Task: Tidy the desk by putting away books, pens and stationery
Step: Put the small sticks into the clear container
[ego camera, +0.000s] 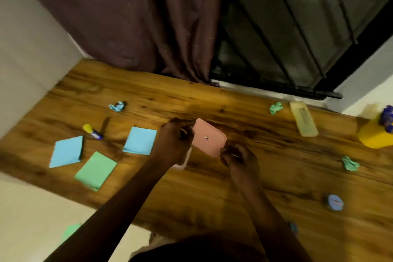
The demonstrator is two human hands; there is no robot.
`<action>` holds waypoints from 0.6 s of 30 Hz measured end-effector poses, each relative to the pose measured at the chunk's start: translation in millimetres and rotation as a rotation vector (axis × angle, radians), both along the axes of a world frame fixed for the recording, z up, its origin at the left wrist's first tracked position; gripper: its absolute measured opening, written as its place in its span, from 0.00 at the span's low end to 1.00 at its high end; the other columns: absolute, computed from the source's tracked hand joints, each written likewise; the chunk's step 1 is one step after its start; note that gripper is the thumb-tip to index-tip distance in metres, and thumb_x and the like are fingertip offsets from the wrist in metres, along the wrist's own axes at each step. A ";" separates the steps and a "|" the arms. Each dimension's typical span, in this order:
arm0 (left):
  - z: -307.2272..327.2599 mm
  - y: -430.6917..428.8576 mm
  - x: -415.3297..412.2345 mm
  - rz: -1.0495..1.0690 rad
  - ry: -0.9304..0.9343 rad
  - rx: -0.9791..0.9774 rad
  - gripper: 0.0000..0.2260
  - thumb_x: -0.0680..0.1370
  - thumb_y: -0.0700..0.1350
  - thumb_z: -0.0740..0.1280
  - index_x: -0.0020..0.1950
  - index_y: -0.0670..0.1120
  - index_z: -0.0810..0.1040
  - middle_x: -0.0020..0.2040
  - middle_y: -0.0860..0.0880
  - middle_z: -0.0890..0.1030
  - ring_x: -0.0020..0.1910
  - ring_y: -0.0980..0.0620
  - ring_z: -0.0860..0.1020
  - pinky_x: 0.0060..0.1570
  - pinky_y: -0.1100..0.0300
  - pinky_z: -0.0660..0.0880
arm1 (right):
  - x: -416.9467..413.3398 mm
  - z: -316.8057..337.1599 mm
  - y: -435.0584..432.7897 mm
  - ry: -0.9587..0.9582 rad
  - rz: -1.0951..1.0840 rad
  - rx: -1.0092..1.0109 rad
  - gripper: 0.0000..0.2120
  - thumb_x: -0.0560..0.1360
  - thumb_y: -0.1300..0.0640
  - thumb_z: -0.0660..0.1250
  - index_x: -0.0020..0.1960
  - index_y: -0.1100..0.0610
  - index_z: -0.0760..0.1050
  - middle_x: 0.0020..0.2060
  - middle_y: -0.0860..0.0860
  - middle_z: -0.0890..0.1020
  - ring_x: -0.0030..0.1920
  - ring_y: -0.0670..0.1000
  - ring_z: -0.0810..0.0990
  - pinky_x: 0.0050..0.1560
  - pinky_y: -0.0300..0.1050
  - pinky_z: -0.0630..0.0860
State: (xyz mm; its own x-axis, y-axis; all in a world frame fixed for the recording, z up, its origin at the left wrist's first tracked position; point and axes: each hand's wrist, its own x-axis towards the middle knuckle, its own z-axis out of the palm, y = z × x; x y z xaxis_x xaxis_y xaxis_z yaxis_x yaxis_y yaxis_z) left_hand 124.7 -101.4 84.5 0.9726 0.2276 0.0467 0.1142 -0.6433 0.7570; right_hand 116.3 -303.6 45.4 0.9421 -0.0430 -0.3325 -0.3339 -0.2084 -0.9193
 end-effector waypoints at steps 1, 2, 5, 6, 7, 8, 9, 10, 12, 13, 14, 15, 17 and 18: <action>0.4 16.3 -6.7 0.027 -0.003 0.019 0.11 0.77 0.39 0.71 0.59 0.48 0.85 0.47 0.55 0.83 0.40 0.56 0.81 0.42 0.72 0.76 | 0.4 1.5 12.5 -0.018 0.032 -0.028 0.11 0.78 0.55 0.73 0.58 0.47 0.77 0.49 0.39 0.80 0.47 0.38 0.78 0.41 0.33 0.74; -0.7 29.2 -12.4 0.048 0.000 0.024 0.12 0.77 0.39 0.71 0.60 0.48 0.85 0.46 0.56 0.82 0.39 0.57 0.81 0.42 0.73 0.76 | 0.8 2.5 22.2 -0.029 0.053 -0.032 0.11 0.77 0.55 0.74 0.57 0.47 0.77 0.49 0.40 0.81 0.48 0.39 0.79 0.42 0.33 0.75; -8.9 69.5 -35.8 0.121 0.055 0.019 0.15 0.77 0.39 0.70 0.63 0.50 0.83 0.45 0.57 0.81 0.37 0.62 0.79 0.40 0.74 0.74 | -2.2 3.5 59.2 -0.059 0.157 -0.095 0.18 0.75 0.53 0.76 0.63 0.51 0.79 0.55 0.45 0.83 0.53 0.45 0.83 0.44 0.37 0.79; -12.2 79.9 -43.4 0.128 0.076 0.014 0.16 0.78 0.39 0.70 0.64 0.50 0.83 0.46 0.56 0.81 0.37 0.61 0.80 0.40 0.72 0.75 | -3.9 2.6 69.8 -0.068 0.189 -0.121 0.19 0.74 0.53 0.77 0.64 0.51 0.78 0.56 0.46 0.84 0.53 0.46 0.83 0.43 0.38 0.80; -15.4 87.7 -49.3 0.129 0.100 0.012 0.17 0.78 0.39 0.70 0.65 0.51 0.82 0.48 0.56 0.81 0.38 0.61 0.80 0.40 0.72 0.75 | -5.3 1.7 77.7 -0.070 0.206 -0.130 0.20 0.74 0.54 0.77 0.64 0.51 0.79 0.57 0.48 0.84 0.53 0.48 0.84 0.43 0.40 0.82; -19.1 97.1 -54.8 0.139 0.119 0.009 0.17 0.78 0.39 0.69 0.66 0.52 0.81 0.50 0.55 0.81 0.39 0.60 0.80 0.39 0.71 0.74 | -6.1 -0.6 86.7 -0.073 0.231 -0.141 0.20 0.74 0.54 0.77 0.64 0.51 0.79 0.58 0.50 0.85 0.53 0.49 0.85 0.42 0.42 0.84; -22.2 104.7 -58.8 0.152 0.138 0.003 0.18 0.78 0.40 0.69 0.66 0.53 0.81 0.51 0.55 0.82 0.40 0.59 0.81 0.39 0.71 0.74 | -7.1 -2.0 94.6 -0.079 0.254 -0.166 0.20 0.74 0.54 0.77 0.64 0.52 0.79 0.58 0.51 0.85 0.53 0.50 0.85 0.40 0.41 0.84; -25.4 110.9 -61.9 0.162 0.157 -0.004 0.18 0.79 0.40 0.69 0.67 0.54 0.81 0.52 0.54 0.82 0.42 0.59 0.81 0.40 0.69 0.76 | -8.3 -3.5 100.9 -0.091 0.283 -0.209 0.20 0.74 0.54 0.77 0.65 0.52 0.78 0.59 0.51 0.84 0.53 0.49 0.85 0.39 0.39 0.83; -31.6 117.2 -65.8 0.153 0.187 -0.015 0.18 0.79 0.42 0.69 0.68 0.54 0.80 0.54 0.53 0.82 0.45 0.58 0.81 0.46 0.62 0.81 | -10.0 -5.8 108.0 -0.116 0.309 -0.283 0.20 0.75 0.54 0.76 0.66 0.52 0.78 0.61 0.51 0.84 0.55 0.50 0.84 0.38 0.35 0.81; -34.2 119.8 -67.2 0.143 0.202 -0.026 0.19 0.79 0.41 0.69 0.69 0.54 0.79 0.55 0.52 0.83 0.47 0.57 0.81 0.49 0.58 0.82 | -10.2 -5.7 111.3 -0.125 0.311 -0.315 0.20 0.75 0.54 0.76 0.66 0.51 0.78 0.61 0.51 0.84 0.56 0.51 0.84 0.39 0.34 0.80; -35.1 121.3 -67.3 0.137 0.215 -0.042 0.19 0.79 0.41 0.69 0.69 0.53 0.79 0.56 0.51 0.83 0.48 0.55 0.82 0.49 0.56 0.82 | -9.8 -4.8 113.7 -0.140 0.315 -0.349 0.20 0.75 0.53 0.76 0.65 0.51 0.78 0.61 0.51 0.84 0.57 0.51 0.84 0.39 0.33 0.80; -34.6 121.6 -66.6 0.133 0.225 -0.059 0.18 0.79 0.41 0.69 0.69 0.52 0.79 0.57 0.50 0.83 0.48 0.54 0.82 0.48 0.55 0.83 | -8.8 -4.1 114.8 -0.152 0.311 -0.381 0.20 0.75 0.53 0.76 0.65 0.51 0.79 0.60 0.51 0.84 0.57 0.51 0.84 0.40 0.34 0.80; -33.2 119.6 -65.0 0.110 0.230 -0.092 0.18 0.80 0.41 0.68 0.70 0.51 0.78 0.58 0.49 0.82 0.47 0.51 0.83 0.43 0.55 0.83 | -6.4 -5.1 112.0 -0.163 0.277 -0.415 0.18 0.75 0.52 0.76 0.64 0.51 0.80 0.59 0.51 0.85 0.55 0.51 0.85 0.45 0.42 0.83; -33.1 118.4 -65.7 0.090 0.231 -0.100 0.18 0.80 0.41 0.67 0.70 0.51 0.78 0.58 0.49 0.82 0.47 0.50 0.83 0.42 0.56 0.83 | -6.6 -6.7 110.3 -0.159 0.264 -0.428 0.18 0.75 0.52 0.76 0.63 0.51 0.80 0.58 0.51 0.85 0.54 0.51 0.85 0.47 0.46 0.84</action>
State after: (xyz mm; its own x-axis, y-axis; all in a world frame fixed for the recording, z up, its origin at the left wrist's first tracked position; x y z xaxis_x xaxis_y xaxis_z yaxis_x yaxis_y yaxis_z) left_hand 59.0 17.0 51.4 0.9305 0.3061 -0.2011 0.3447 -0.5463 0.7633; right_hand 109.7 -193.3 38.7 0.9766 0.1023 -0.1890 -0.0823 -0.6347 -0.7684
